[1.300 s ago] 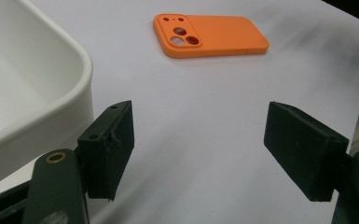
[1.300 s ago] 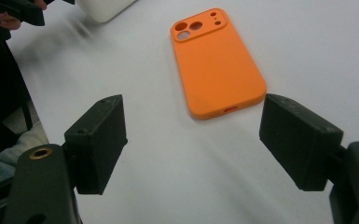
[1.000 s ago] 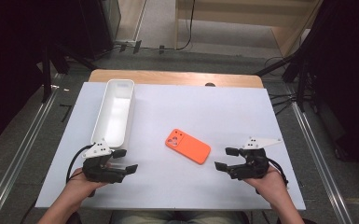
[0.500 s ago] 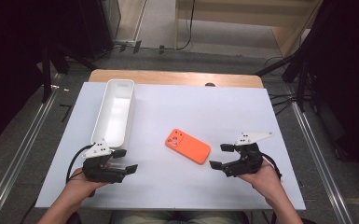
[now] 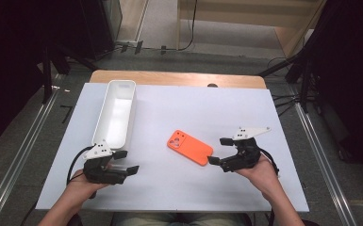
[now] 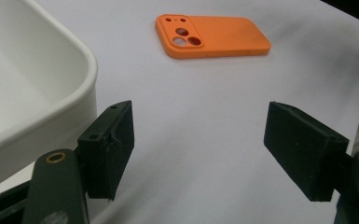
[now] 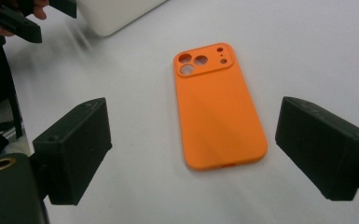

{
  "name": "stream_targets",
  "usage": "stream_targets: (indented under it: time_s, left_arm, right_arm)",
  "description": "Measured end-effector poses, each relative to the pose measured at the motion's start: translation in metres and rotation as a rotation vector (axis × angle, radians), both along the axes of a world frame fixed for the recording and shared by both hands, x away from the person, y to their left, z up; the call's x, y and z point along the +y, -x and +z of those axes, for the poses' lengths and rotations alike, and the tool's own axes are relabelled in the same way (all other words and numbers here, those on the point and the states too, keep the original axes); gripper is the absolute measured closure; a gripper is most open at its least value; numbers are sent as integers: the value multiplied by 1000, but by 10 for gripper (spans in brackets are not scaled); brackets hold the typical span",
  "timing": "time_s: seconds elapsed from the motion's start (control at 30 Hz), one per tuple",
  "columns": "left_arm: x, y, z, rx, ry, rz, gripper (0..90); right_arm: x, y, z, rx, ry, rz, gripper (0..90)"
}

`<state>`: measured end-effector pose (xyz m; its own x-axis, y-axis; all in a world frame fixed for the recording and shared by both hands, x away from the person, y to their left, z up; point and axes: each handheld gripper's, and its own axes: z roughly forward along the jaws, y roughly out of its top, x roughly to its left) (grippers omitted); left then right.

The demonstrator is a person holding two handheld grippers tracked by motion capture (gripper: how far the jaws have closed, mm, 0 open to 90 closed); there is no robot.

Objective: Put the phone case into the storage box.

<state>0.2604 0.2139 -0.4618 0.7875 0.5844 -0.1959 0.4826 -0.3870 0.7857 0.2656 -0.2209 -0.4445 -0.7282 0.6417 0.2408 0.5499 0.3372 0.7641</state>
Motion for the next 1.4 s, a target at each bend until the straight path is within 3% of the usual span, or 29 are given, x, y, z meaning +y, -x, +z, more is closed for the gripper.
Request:
stream_targets:
  time_s: [0.4, 1.4]
  left_arm:
    - [0, 0, 0, 2, 4, -4, 241]
    - [1, 0, -1, 0, 8, 0, 241]
  right_arm:
    - [7, -18, 7, -26, 2, 4, 94]
    - [41, -55, 8, -3, 22, 35, 96]
